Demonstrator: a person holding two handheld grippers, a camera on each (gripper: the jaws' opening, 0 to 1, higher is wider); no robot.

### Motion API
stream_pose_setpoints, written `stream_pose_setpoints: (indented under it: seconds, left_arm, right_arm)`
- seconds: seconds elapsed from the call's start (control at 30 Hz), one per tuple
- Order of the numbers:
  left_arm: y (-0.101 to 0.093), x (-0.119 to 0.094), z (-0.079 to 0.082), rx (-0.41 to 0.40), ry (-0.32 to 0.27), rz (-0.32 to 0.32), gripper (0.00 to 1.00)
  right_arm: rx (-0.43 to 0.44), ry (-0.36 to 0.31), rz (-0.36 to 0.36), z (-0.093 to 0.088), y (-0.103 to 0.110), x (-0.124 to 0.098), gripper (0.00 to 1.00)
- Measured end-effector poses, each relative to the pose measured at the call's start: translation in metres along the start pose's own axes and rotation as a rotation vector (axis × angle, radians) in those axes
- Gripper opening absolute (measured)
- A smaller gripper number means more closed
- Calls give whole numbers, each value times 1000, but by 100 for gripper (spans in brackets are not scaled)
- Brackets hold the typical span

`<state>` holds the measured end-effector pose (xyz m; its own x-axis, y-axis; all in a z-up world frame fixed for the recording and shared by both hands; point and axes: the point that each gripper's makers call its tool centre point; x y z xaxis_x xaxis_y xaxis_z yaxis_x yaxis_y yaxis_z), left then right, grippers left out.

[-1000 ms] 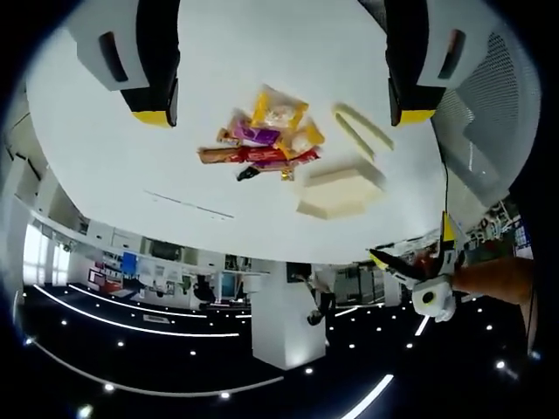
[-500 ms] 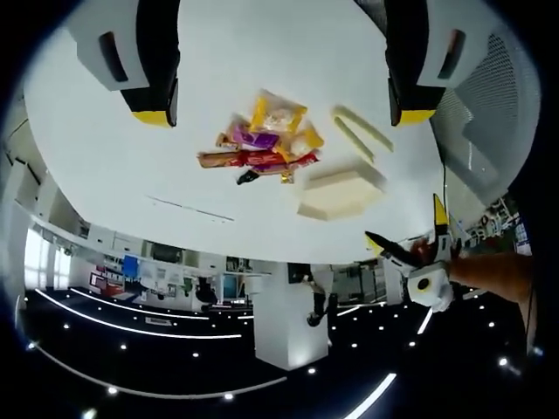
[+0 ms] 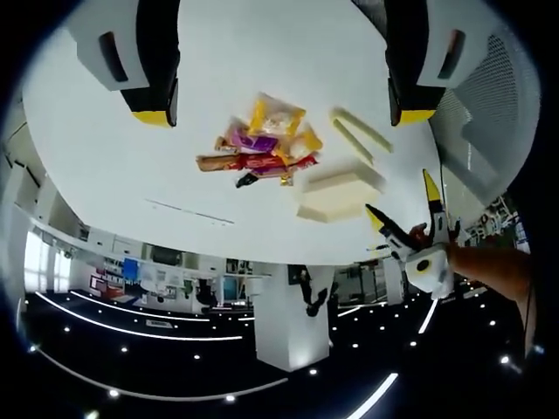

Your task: Place the target food into the container with the food tongs after gripping and lifting it, then release it inside without dropping or visibly crushing the food.

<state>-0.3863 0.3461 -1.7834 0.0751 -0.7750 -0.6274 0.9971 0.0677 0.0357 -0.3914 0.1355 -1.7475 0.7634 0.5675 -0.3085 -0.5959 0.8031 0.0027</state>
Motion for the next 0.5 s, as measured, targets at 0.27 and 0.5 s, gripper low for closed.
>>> stream_pose_setpoints:
  seconds: [0.27, 0.5]
  left_arm:
    - [-2, 15, -16, -5, 36, -13, 56]
    - [-2, 28, -27, 5, 86, -10, 47]
  right_arm:
    - [6, 6, 2, -3, 1, -1, 99]
    - [-9, 10, 11, -2, 2, -1, 99]
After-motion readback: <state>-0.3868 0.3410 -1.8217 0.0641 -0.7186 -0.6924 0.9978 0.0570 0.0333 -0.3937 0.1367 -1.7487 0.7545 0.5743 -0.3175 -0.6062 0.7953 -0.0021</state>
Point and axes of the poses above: the point that each gripper's makers call its tool centre point, and the gripper's own axes: x roughly forward along the fingers, y roughly to its left, z roughly out of its top, and after that the axes turned 7 degrees about -y, right-handed
